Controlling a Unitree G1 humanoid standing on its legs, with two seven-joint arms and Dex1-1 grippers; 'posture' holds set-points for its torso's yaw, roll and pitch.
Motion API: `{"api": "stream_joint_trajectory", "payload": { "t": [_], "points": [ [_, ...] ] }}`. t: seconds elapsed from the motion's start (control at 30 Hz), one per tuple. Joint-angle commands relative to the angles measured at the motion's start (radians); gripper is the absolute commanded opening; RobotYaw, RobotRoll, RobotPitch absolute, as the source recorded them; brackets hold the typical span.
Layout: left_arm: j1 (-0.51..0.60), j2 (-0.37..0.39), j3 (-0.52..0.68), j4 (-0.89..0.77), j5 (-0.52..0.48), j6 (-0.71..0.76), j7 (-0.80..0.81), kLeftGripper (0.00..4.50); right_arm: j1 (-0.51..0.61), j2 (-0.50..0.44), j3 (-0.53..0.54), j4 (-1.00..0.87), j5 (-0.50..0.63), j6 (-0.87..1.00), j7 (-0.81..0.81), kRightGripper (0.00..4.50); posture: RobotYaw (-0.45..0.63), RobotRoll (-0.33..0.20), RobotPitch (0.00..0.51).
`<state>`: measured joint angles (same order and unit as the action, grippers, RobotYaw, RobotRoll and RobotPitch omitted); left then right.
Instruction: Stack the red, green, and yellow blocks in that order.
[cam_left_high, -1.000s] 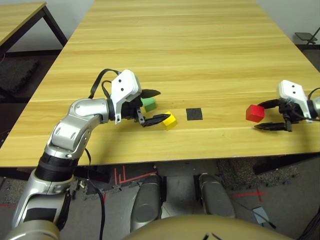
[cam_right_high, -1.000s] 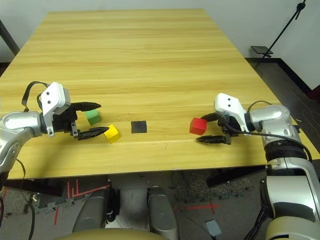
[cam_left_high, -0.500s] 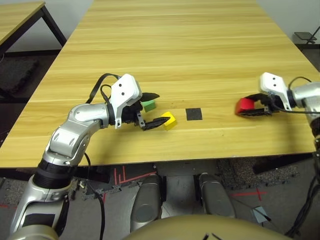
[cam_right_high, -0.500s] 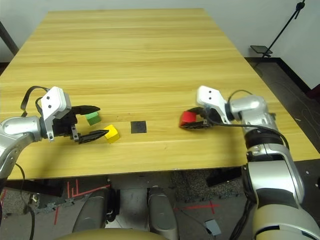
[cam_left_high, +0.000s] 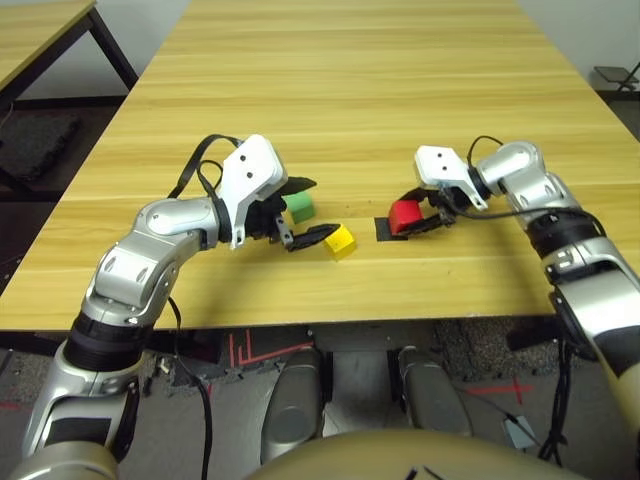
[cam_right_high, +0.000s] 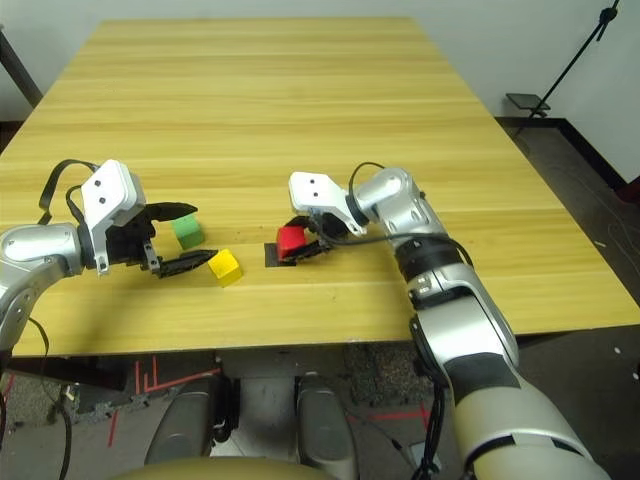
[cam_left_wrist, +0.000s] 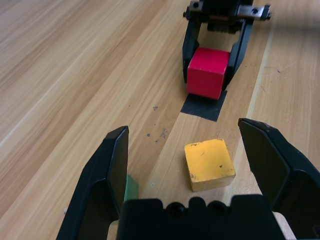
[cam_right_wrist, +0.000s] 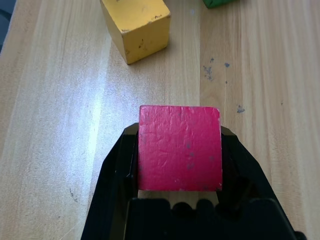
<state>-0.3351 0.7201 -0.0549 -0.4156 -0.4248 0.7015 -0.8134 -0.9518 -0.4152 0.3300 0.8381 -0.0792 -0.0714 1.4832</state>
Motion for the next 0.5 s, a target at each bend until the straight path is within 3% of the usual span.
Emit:
{"api": "stream_joint_trajectory", "payload": {
  "t": [0.03,0.5],
  "points": [
    [0.031,0.004,0.023,-0.039,-0.012,0.032,0.027,4.5,-0.027,0.009,0.004,0.048,-0.015,-0.023,-0.011,2.05,0.42,-0.195,0.075],
    [0.044,0.0,0.043,-0.061,-0.024,0.067,0.08,4.5,-0.029,0.035,0.008,0.099,-0.038,-0.046,-0.034,2.05,0.44,-0.2,0.092]
  ]
}}
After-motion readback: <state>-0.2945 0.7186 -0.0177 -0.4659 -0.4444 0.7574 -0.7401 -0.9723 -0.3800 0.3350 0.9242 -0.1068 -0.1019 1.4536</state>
